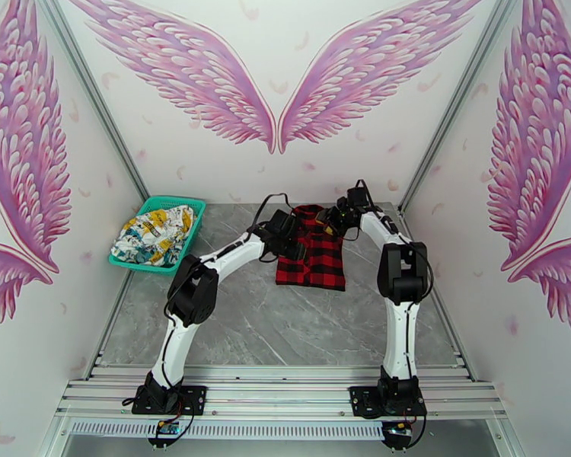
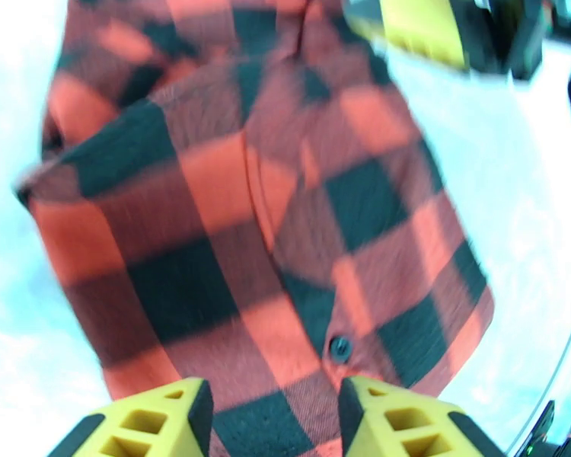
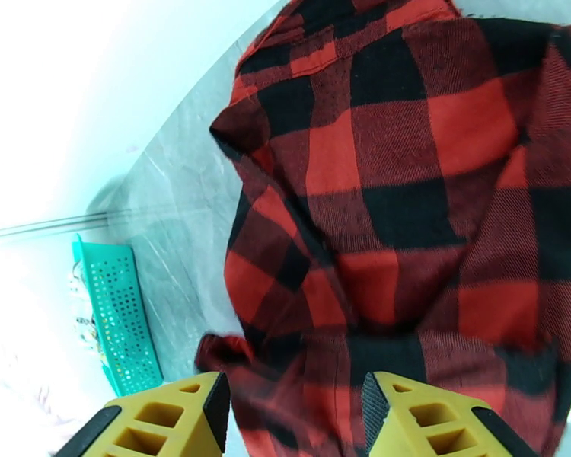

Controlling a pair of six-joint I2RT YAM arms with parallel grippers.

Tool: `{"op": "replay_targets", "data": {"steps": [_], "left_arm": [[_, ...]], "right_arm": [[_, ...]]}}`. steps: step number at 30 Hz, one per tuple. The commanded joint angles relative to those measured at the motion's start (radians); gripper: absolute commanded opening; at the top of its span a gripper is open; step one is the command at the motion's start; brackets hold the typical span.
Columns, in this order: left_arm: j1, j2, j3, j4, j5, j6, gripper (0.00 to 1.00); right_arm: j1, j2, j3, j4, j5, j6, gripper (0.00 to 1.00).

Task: Fold and stack the mixed laundry pile

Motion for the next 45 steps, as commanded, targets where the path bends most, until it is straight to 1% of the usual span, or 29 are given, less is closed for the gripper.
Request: {"op": "replay_targets", "data": {"steps": [1, 7, 12, 16, 20, 23, 25, 27, 30, 32, 35, 38, 39, 41, 43, 45], "left_arm": [[0.006, 0.007, 0.062, -0.026, -0.005, 0.018, 0.50], [0.020, 0.092, 0.145, -0.021, 0.009, 0.010, 0.49], [0.044, 0.200, 0.248, 0.005, 0.024, 0.004, 0.48], [0.068, 0.291, 0.325, 0.061, 0.053, -0.007, 0.49], [0.082, 0.382, 0.431, 0.062, 0.080, -0.024, 0.49], [0.079, 0.381, 0.439, 0.065, 0.100, -0.016, 0.49], [0.074, 0.345, 0.426, 0.051, 0.099, -0.003, 0.49], [0.063, 0.274, 0.371, 0.052, 0.092, 0.023, 0.50], [0.044, 0.137, 0.257, 0.068, 0.073, 0.071, 0.56], [0.036, 0.071, 0.194, 0.057, 0.060, 0.088, 0.57], [0.032, -0.018, 0.073, 0.040, 0.029, 0.075, 0.56], [0.035, -0.137, -0.122, 0.070, 0.003, 0.038, 0.57], [0.038, -0.180, -0.200, 0.091, -0.001, 0.021, 0.58], [0.045, -0.261, -0.339, 0.133, 0.000, -0.021, 0.61], [0.054, -0.323, -0.468, 0.179, 0.020, -0.081, 0.65], [0.065, -0.362, -0.577, 0.244, 0.066, -0.140, 0.68]], "right_arm": [[-0.006, -0.174, -0.118, -0.016, 0.040, -0.044, 0.52], [0.005, -0.359, -0.444, 0.082, 0.037, -0.060, 0.48], [0.004, -0.448, -0.630, 0.107, 0.046, -0.084, 0.46], [0.002, -0.487, -0.732, 0.098, 0.055, -0.123, 0.46], [0.001, -0.512, -0.801, 0.079, 0.074, -0.159, 0.45], [-0.001, -0.534, -0.832, 0.065, 0.098, -0.183, 0.45], [-0.004, -0.542, -0.835, 0.043, 0.118, -0.199, 0.45], [-0.003, -0.558, -0.830, 0.026, 0.117, -0.207, 0.45], [-0.001, -0.582, -0.816, 0.017, 0.098, -0.206, 0.45], [0.002, -0.588, -0.807, 0.013, 0.087, -0.203, 0.44], [-0.001, -0.592, -0.809, 0.002, 0.095, -0.211, 0.44], [-0.025, -0.609, -0.830, -0.011, 0.130, -0.224, 0.44], [-0.041, -0.616, -0.845, -0.010, 0.126, -0.225, 0.46], [-0.072, -0.628, -0.875, 0.006, 0.090, -0.223, 0.51], [-0.104, -0.634, -0.919, 0.041, 0.052, -0.205, 0.62], [-0.133, -0.634, -0.967, 0.099, 0.003, -0.174, 0.68]]}}
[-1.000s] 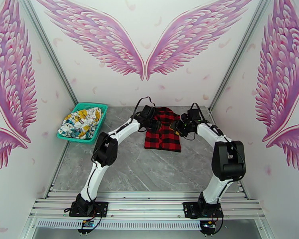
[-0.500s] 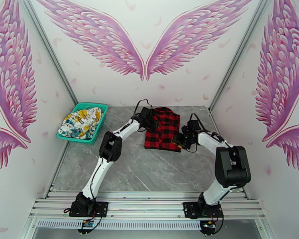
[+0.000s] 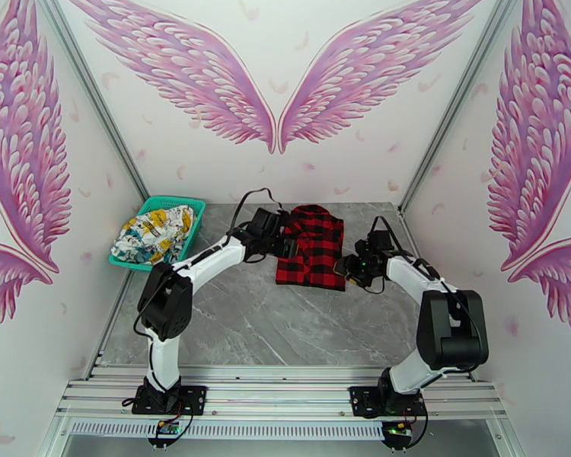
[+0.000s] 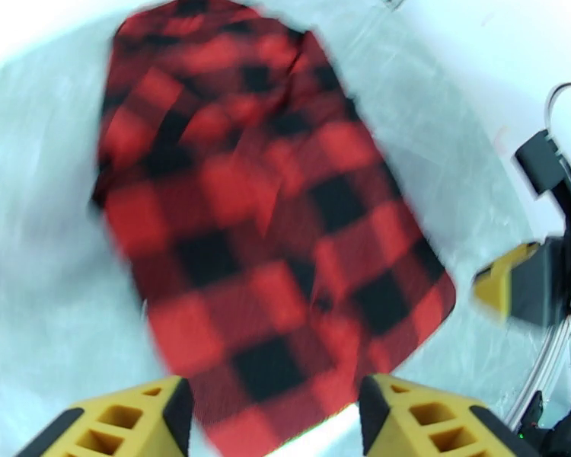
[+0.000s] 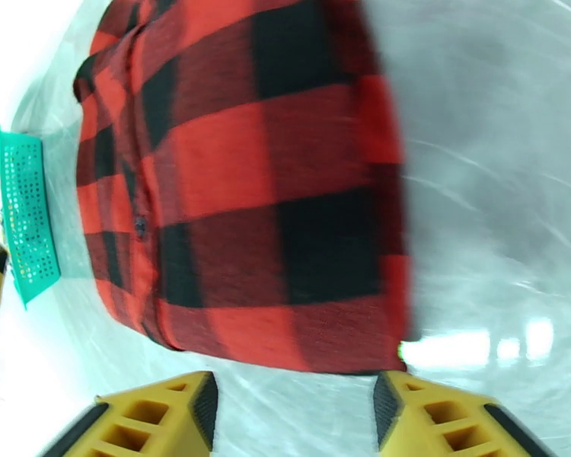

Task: Fold and stack the mixed laundry pile

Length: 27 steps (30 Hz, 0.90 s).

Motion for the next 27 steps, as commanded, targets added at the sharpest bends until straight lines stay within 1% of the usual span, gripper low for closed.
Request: {"op": "replay_targets", "data": {"steps": [1, 4, 7, 9, 12, 15, 17, 19, 21, 23, 25, 27], "left_arm": [[0.021, -0.052, -0.161, 0.107, 0.056, -0.127, 0.70], [0.030, -0.073, -0.284, 0.202, 0.097, -0.191, 0.74], [0.035, -0.067, -0.348, 0.311, 0.159, -0.270, 0.75], [0.033, -0.054, -0.370, 0.370, 0.188, -0.318, 0.76], [0.026, -0.028, -0.379, 0.398, 0.183, -0.360, 0.76], [0.015, 0.015, -0.375, 0.446, 0.200, -0.409, 0.73], [0.003, 0.040, -0.360, 0.450, 0.186, -0.423, 0.68], [-0.003, 0.064, -0.347, 0.447, 0.167, -0.428, 0.61], [-0.004, 0.092, -0.324, 0.429, 0.161, -0.422, 0.58], [-0.004, 0.100, -0.313, 0.408, 0.139, -0.414, 0.60], [-0.006, 0.097, -0.306, 0.377, 0.112, -0.403, 0.67], [-0.009, 0.091, -0.307, 0.352, 0.083, -0.394, 0.69]], "right_arm": [[-0.042, -0.016, -0.079, 0.089, -0.087, 0.046, 0.70], [-0.053, -0.007, -0.136, 0.180, -0.127, 0.083, 0.74], [-0.053, 0.031, -0.161, 0.241, -0.160, 0.103, 0.74], [-0.051, 0.055, -0.166, 0.275, -0.186, 0.117, 0.72], [-0.048, 0.083, -0.172, 0.311, -0.200, 0.137, 0.71], [-0.042, 0.115, -0.176, 0.345, -0.229, 0.153, 0.67], [-0.040, 0.128, -0.178, 0.357, -0.233, 0.158, 0.63], [-0.039, 0.132, -0.185, 0.378, -0.232, 0.165, 0.61], [-0.039, 0.143, -0.185, 0.396, -0.237, 0.174, 0.56], [-0.039, 0.158, -0.179, 0.411, -0.246, 0.180, 0.51], [-0.039, 0.166, -0.175, 0.420, -0.240, 0.183, 0.46], [-0.038, 0.172, -0.173, 0.425, -0.239, 0.184, 0.43]]}}
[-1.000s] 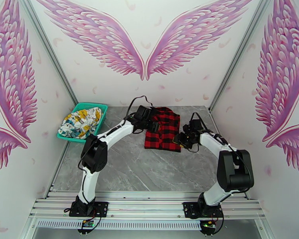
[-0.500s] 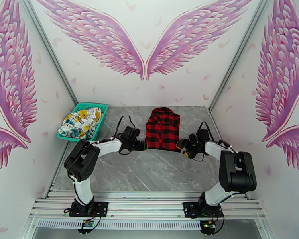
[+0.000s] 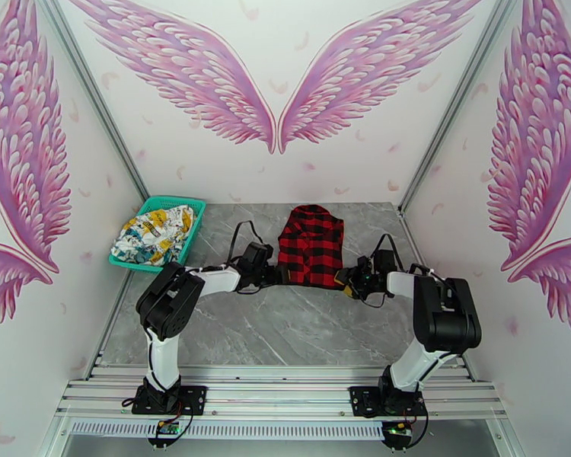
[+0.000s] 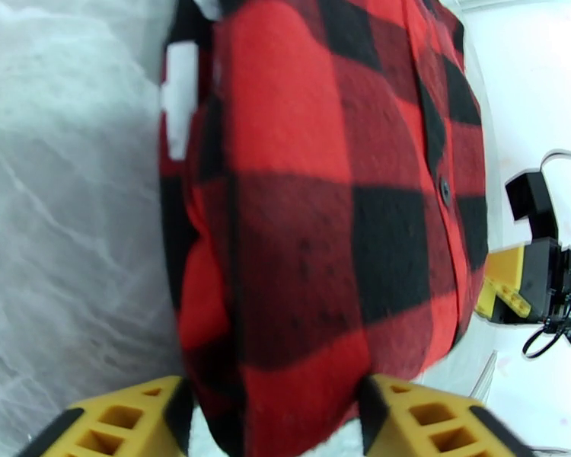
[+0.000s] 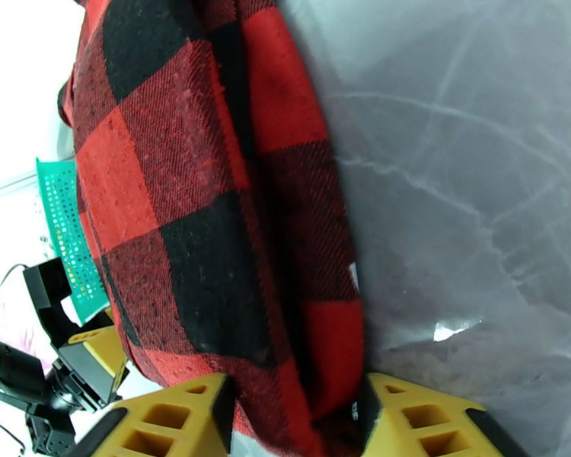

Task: Fold and stack the mixed laundry pile

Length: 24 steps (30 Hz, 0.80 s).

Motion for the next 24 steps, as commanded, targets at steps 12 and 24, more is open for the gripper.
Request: {"op": "replay_targets", "data": {"steps": [12, 24], "left_arm": [[-0.062, 0.030, 0.027, -0.026, -0.130, -0.035, 0.39], [-0.068, -0.060, -0.022, -0.020, -0.173, -0.027, 0.00]], "right_arm": [[0.009, 0.026, -0.014, 0.048, -0.011, 0.004, 0.26], [0.018, -0.027, -0.036, -0.008, 0.003, -0.011, 0.10]]}}
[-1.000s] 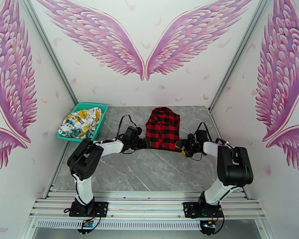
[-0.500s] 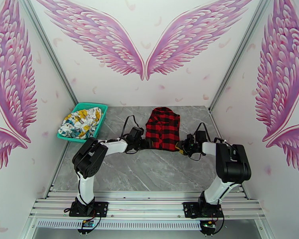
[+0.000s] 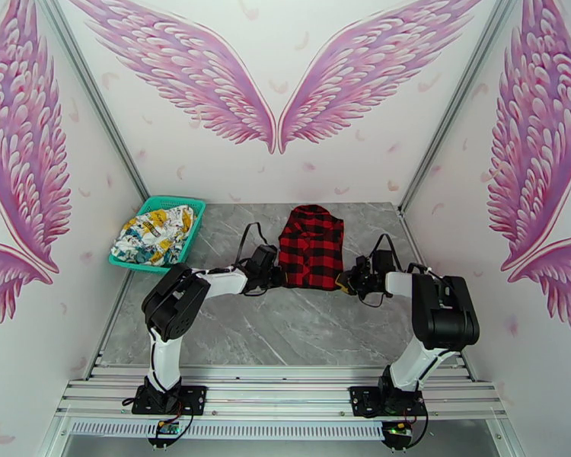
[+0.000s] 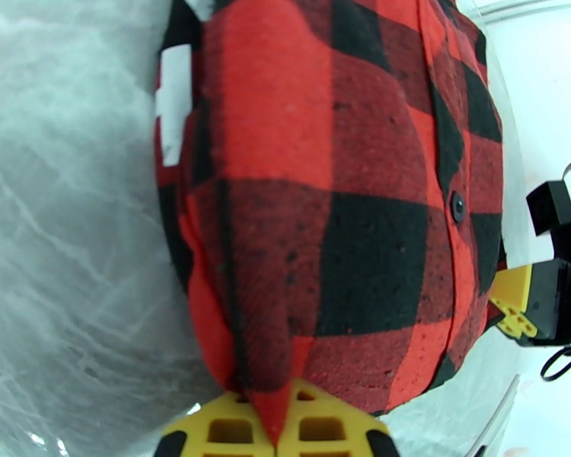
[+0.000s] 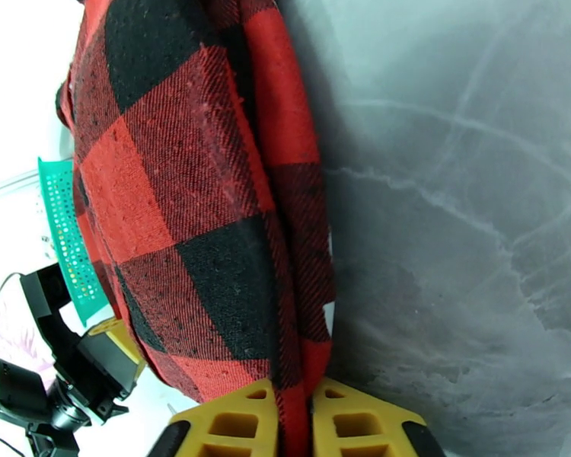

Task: Fold and stack the mixed laundry pile

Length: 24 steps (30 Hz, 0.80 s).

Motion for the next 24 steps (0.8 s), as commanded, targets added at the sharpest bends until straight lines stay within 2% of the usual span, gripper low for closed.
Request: {"op": "replay_targets", "data": {"steps": [1, 5, 14, 19, 24], "left_arm": [[-0.007, -0.084, -0.060, -0.017, -0.032, -0.001, 0.00], [-0.037, -0.168, -0.152, -0.052, -0.038, 0.003, 0.00], [-0.174, -0.381, -0.298, -0.167, -0.101, -0.057, 0.00], [-0.163, -0.439, -0.198, -0.260, -0.098, -0.003, 0.00], [-0.104, -0.395, -0.044, -0.315, 0.017, 0.030, 0.00]], "right_arm": [[0.011, -0.046, -0.028, -0.053, 0.006, -0.023, 0.08], [0.015, -0.118, -0.068, -0.153, 0.025, -0.052, 0.03], [0.097, -0.405, -0.213, -0.383, 0.127, -0.029, 0.02], [0.103, -0.526, -0.160, -0.502, 0.168, 0.001, 0.00], [0.101, -0.527, 0.023, -0.574, 0.196, 0.054, 0.00]]}}
